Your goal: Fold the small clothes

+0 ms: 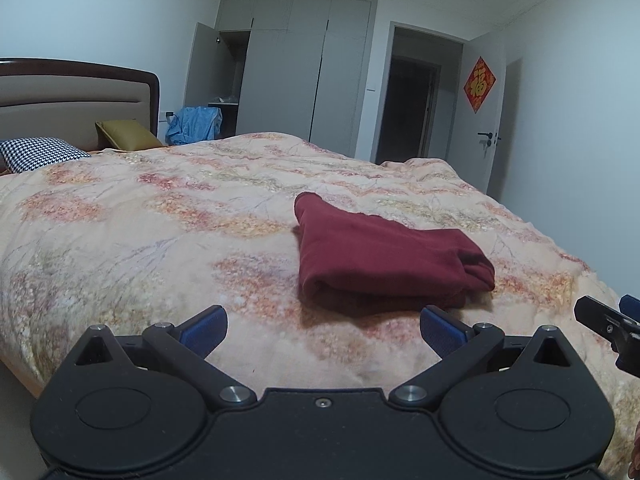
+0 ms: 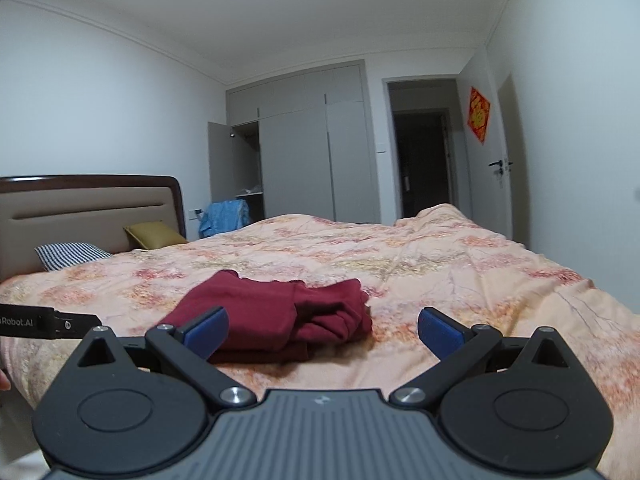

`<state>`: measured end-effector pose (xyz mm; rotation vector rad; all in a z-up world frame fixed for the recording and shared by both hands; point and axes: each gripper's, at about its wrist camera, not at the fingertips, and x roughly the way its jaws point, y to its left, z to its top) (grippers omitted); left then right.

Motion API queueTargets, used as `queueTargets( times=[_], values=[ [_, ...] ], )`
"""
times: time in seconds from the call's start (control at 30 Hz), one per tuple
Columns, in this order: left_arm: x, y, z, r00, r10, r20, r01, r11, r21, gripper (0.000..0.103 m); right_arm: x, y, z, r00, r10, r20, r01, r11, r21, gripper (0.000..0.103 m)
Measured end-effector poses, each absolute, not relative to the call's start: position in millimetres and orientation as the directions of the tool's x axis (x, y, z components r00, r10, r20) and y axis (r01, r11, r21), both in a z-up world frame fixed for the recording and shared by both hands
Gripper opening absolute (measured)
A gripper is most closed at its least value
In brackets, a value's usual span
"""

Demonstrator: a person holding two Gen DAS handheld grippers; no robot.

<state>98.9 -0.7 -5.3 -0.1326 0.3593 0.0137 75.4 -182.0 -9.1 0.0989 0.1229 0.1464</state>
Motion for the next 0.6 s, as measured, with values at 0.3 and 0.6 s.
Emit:
queueTargets(
  times=[0.3, 0.6],
  values=[
    [98.8, -2.9, -19.7, 0.929, -0.017, -0.369, -0.027, 0.993, -0.114, 0.102, 72.2, -172.0, -32.4, 0.982, 0.136, -0.132, -0.131, 0.990, 0.049, 0.103],
    [100.9, -6.3, -20.1, 0.927, -0.021, -0.374, -0.019, 0.994, -0.104, 0.102, 74.8, -174.5, -37.0, 0.980, 0.129, -0.150, -0.121, 0.991, 0.065, 0.103]
  ],
)
